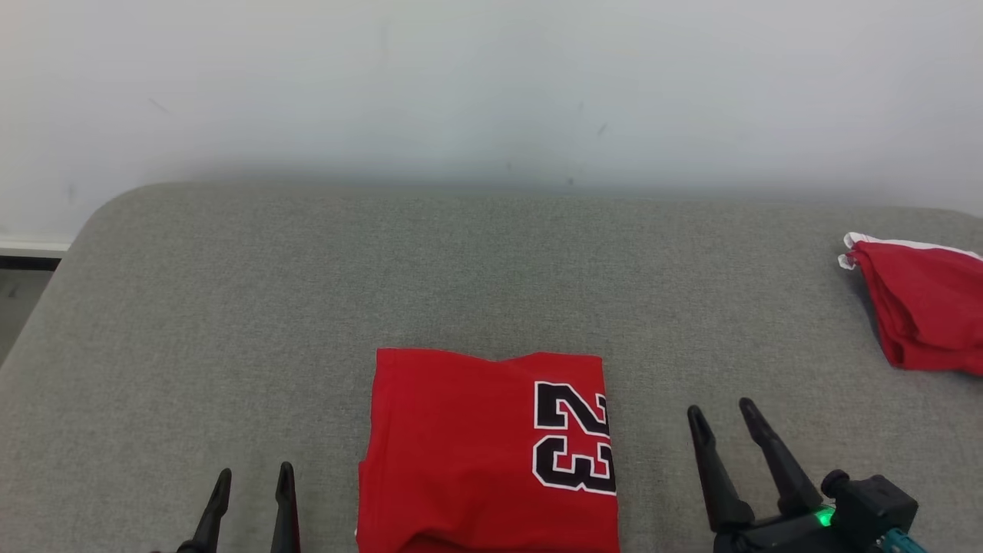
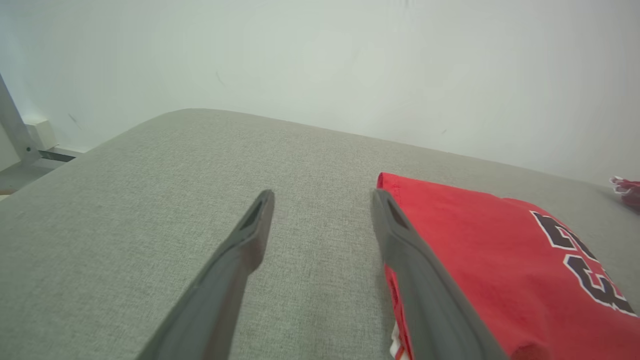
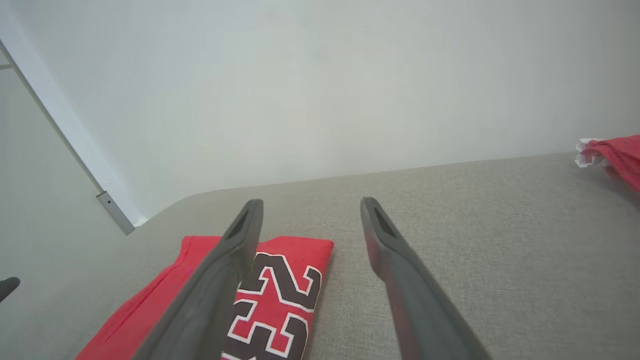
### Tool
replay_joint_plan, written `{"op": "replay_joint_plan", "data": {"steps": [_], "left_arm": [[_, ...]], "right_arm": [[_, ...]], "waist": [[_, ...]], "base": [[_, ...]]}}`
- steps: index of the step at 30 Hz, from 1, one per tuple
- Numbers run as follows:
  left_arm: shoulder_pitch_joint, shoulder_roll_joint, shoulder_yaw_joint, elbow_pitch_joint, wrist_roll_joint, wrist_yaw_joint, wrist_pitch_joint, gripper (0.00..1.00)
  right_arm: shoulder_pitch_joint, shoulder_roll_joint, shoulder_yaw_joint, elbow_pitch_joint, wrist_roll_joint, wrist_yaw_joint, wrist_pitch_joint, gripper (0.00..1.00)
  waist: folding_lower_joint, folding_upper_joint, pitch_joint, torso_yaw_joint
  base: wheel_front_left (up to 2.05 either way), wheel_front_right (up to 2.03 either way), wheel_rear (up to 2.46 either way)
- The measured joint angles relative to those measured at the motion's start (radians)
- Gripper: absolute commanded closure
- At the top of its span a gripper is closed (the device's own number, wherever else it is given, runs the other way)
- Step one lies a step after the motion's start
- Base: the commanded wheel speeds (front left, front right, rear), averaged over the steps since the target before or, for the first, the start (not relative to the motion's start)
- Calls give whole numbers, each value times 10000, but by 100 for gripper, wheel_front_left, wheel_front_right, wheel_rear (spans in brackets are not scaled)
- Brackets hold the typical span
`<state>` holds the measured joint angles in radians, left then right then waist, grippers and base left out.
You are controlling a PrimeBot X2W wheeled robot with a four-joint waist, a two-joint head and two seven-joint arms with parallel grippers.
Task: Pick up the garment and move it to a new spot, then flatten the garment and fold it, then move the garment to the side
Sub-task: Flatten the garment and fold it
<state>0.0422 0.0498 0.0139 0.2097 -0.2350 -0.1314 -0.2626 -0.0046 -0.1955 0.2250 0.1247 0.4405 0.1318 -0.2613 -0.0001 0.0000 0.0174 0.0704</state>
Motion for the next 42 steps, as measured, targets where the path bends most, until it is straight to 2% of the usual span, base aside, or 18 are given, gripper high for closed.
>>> {"op": "replay_joint_plan", "data": {"steps": [6, 13, 26, 42], "left_arm": [[5, 2, -6, -174, 387, 0, 0, 0], [3, 2, 38, -357, 819, 0, 0, 0], [37, 6, 10, -564, 1189, 0, 0, 0], [160, 4, -61, -629, 1722, 0, 0, 0]], "right_arm": [[494, 552, -1400, -309, -1260, 0, 0, 0], [864, 1011, -2406, -639, -1916, 0, -2, 0], [1296, 1381, -2541, -510, -2349, 0, 0, 0], [1251, 1440, -2451, -343, -2405, 0, -2, 0]], "waist": [[0, 0, -9, -274], [0, 0, -25, -446], [1, 0, -104, -563], [1, 0, -80, -629]], "base": [[0, 0, 0], [0, 0, 0], [0, 0, 0], [0, 0, 0]]}}
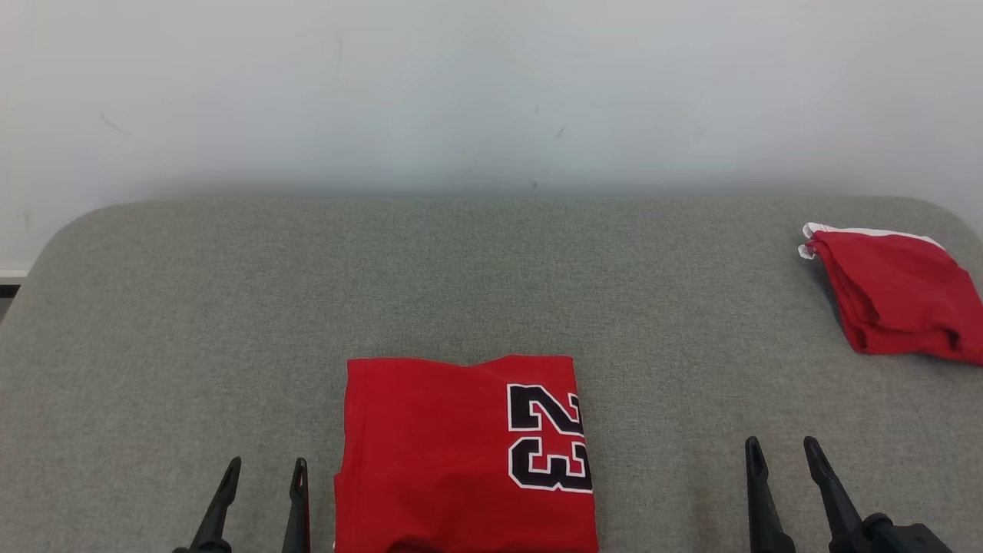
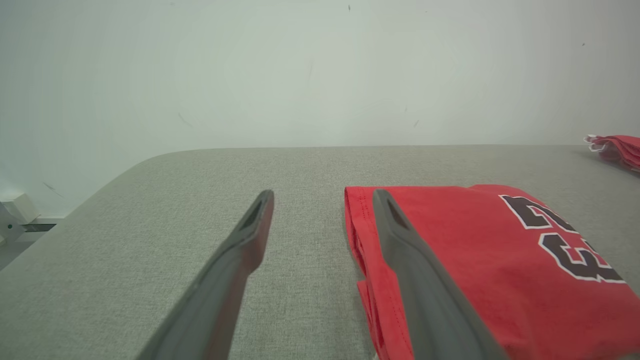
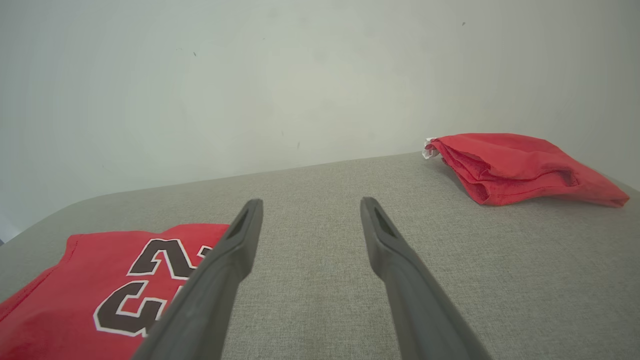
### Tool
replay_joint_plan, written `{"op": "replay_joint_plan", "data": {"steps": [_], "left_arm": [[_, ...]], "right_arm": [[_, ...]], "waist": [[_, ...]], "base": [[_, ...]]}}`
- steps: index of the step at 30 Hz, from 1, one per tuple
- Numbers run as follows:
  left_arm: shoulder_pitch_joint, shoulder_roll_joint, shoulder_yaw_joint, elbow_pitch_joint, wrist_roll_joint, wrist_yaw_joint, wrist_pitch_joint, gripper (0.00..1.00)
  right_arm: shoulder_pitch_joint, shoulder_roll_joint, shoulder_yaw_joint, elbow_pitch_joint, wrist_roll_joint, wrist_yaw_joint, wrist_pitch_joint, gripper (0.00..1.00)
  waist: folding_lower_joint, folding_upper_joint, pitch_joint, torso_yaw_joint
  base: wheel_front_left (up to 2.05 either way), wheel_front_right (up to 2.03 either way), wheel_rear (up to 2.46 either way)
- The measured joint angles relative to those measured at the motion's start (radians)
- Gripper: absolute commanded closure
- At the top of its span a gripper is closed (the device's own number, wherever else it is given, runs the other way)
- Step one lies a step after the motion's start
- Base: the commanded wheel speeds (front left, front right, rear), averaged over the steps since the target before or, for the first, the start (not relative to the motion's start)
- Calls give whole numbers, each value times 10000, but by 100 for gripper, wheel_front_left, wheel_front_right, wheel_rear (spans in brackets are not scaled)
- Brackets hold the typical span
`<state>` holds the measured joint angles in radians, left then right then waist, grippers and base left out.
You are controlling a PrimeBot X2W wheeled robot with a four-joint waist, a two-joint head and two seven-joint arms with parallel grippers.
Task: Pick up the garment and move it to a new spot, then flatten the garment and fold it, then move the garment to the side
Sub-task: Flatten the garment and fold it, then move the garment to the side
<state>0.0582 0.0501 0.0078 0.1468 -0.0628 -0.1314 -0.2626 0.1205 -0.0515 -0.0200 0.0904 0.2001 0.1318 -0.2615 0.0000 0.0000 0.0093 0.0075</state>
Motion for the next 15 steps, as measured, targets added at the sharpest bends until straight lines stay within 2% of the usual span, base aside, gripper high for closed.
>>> {"op": "replay_joint_plan", "data": {"steps": [15], "left_arm": [[-1, 0, 69, -17, -35, 25, 0, 0]], "right_arm": [[-61, 8, 50, 140, 8, 0, 2, 0]], "waist": [[1, 0, -17, 20]], "base": [[0, 0, 0]]}}
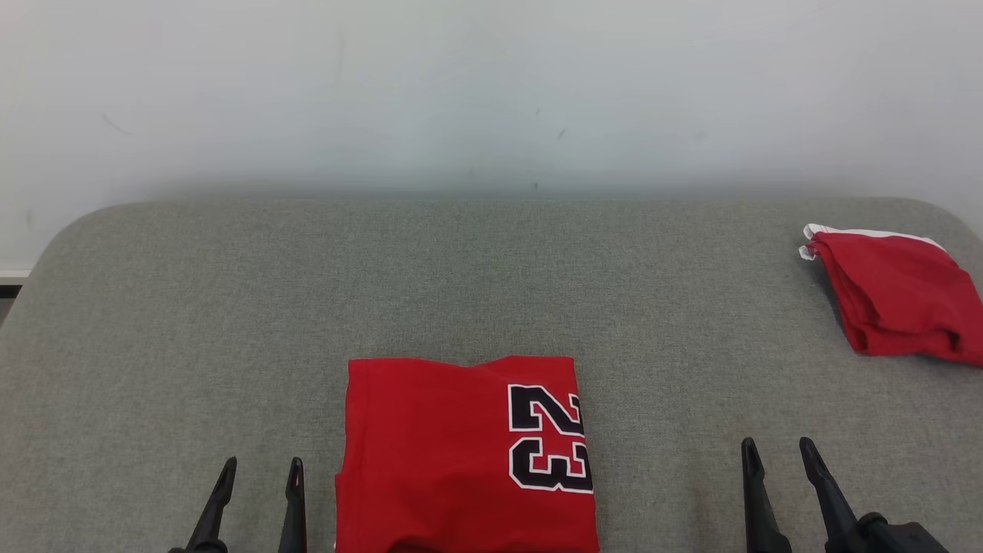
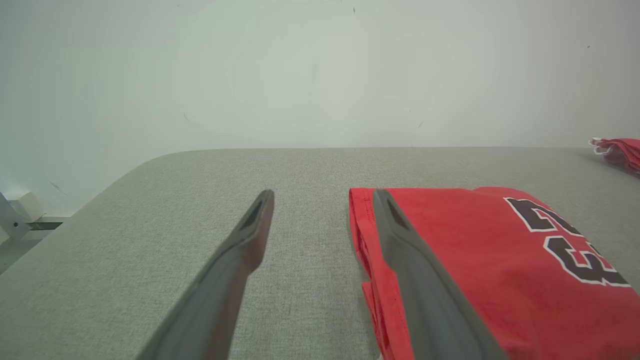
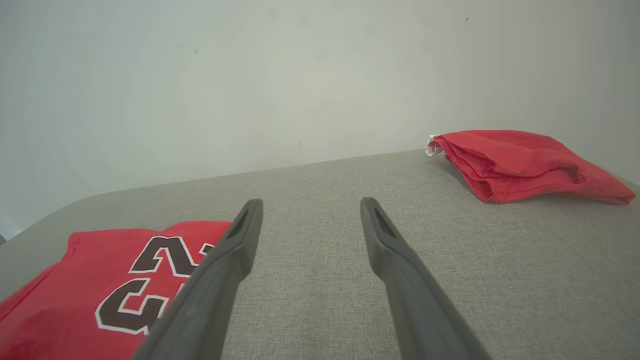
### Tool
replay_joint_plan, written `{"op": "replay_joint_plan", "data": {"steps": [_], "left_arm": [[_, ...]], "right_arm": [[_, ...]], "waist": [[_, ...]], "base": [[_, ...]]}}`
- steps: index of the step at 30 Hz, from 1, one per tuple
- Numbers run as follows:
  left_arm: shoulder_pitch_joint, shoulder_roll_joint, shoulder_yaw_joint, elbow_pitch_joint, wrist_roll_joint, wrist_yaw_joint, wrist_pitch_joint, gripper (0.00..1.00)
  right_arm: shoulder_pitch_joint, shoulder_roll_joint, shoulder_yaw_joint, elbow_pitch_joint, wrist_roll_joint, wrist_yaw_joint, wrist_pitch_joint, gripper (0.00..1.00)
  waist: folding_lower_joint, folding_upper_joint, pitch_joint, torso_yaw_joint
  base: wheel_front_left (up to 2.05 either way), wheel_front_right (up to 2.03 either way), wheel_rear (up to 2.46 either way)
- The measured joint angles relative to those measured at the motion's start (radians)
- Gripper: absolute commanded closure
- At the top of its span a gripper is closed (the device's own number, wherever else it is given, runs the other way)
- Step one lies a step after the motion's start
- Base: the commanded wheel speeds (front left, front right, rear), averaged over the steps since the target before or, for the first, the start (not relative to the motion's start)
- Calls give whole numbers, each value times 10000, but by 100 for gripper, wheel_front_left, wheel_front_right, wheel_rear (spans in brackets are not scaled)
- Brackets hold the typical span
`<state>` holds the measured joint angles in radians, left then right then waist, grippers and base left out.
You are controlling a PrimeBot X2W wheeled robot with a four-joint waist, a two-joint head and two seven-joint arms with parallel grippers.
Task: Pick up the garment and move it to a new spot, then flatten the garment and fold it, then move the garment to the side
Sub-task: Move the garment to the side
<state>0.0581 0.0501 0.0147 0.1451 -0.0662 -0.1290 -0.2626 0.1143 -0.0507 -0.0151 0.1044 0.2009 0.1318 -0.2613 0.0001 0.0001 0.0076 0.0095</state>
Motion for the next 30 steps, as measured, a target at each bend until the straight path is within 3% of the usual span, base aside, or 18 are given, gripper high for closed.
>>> {"op": "replay_joint_plan", "data": {"steps": [22, 30], "left_arm": [[16, -2, -2, 48, -50, 31, 0, 0], [8, -2, -171, 94, -151, 50, 0, 0]], "right_arm": [[-142, 2, 146, 228, 17, 0, -2, 0], [-1258, 8, 1145, 1563, 219, 0, 0, 0]], "waist": [[0, 0, -37, -35], [0, 0, -4, 162]], "base": [[0, 0, 0], [0, 0, 0]]}}
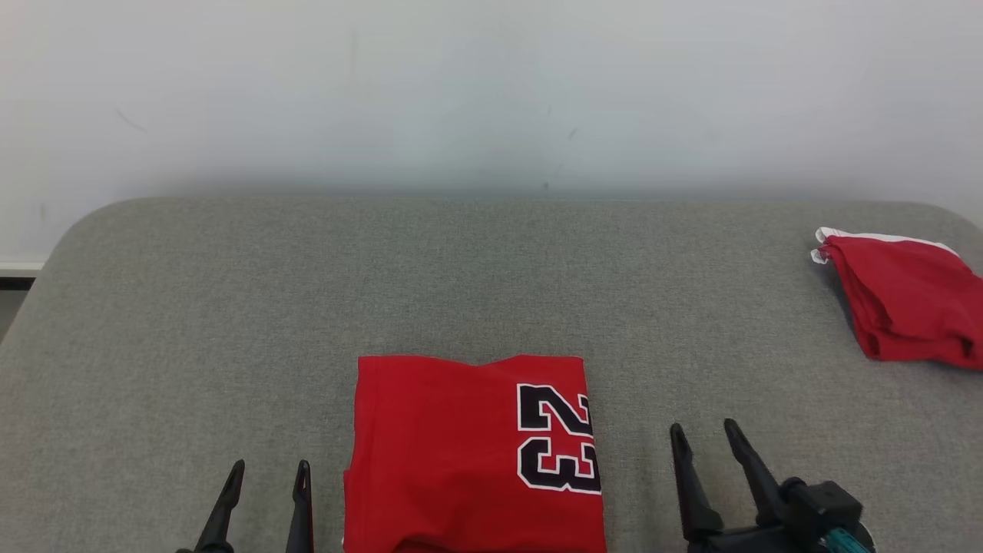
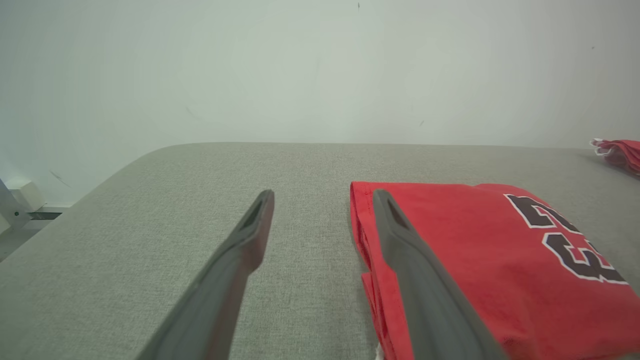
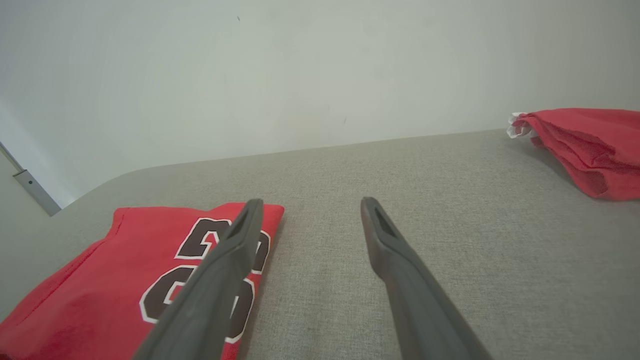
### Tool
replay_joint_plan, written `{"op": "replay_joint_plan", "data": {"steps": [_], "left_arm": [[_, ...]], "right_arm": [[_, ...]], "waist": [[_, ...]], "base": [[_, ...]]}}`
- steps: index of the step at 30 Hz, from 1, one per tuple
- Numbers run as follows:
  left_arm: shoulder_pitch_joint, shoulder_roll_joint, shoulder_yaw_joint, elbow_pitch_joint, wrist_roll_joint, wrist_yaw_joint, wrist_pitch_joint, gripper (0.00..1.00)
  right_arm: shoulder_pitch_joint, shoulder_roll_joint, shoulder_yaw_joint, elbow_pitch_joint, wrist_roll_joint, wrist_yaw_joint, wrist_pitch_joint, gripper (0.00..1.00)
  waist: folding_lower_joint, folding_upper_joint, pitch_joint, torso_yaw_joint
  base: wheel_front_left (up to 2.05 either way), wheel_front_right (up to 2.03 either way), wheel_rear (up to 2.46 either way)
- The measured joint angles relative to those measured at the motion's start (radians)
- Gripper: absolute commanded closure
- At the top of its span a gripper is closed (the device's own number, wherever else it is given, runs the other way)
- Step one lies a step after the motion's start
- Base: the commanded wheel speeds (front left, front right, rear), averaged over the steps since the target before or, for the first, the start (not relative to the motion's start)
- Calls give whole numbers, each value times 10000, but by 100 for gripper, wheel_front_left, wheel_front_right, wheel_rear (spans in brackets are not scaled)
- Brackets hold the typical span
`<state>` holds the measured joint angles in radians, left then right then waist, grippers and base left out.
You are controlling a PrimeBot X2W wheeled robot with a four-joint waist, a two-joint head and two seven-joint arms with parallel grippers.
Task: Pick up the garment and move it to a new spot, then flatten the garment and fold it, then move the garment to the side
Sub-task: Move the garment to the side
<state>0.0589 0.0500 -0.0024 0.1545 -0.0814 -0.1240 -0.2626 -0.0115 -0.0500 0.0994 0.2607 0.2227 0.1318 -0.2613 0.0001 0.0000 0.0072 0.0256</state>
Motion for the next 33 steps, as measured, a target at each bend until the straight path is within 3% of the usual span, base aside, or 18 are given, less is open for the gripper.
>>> {"op": "replay_joint_plan", "data": {"steps": [13, 20, 28, 29, 30, 31, 33], "left_arm": [[-136, 2, -224, 173, -197, 13, 0, 0], [-223, 0, -337, 209, -322, 94, 0, 0], [-422, 0, -405, 228, -393, 174, 0, 0], [-423, 0, -426, 247, -393, 176, 0, 0], [-428, 0, -445, 265, -403, 178, 0, 0], [-438, 2, -468, 278, -418, 180, 2, 0], [-468, -2, -508, 307, -420, 182, 0, 0]], "right_arm": [[-3376, -4, 1315, 4861, 533, 0, 219, 0], [-3890, -2, 1751, 6364, 1427, 0, 460, 0], [-4288, -21, 3070, 6909, 3243, -2, 832, 0], [-4306, -29, 3227, 6892, 3580, 0, 905, 37], [-4329, -35, 3375, 6890, 3875, -2, 963, 60], [-4359, -40, 3534, 6926, 4054, -2, 995, 100], [-4404, -42, 3797, 7045, 4165, -2, 976, 100]], "waist": [[0, 0, 173, 740], [0, 0, 341, 1078], [0, 0, 640, 1189], [0, 0, 654, 1193], [-1, 0, 661, 1200], [-2, 0, 663, 1209], [-3, 0, 664, 1231]], "base": [[0, 0, 0], [0, 0, 0], [0, 0, 0], [0, 0, 0], [0, 0, 0], [0, 0, 0], [0, 0, 0]]}}
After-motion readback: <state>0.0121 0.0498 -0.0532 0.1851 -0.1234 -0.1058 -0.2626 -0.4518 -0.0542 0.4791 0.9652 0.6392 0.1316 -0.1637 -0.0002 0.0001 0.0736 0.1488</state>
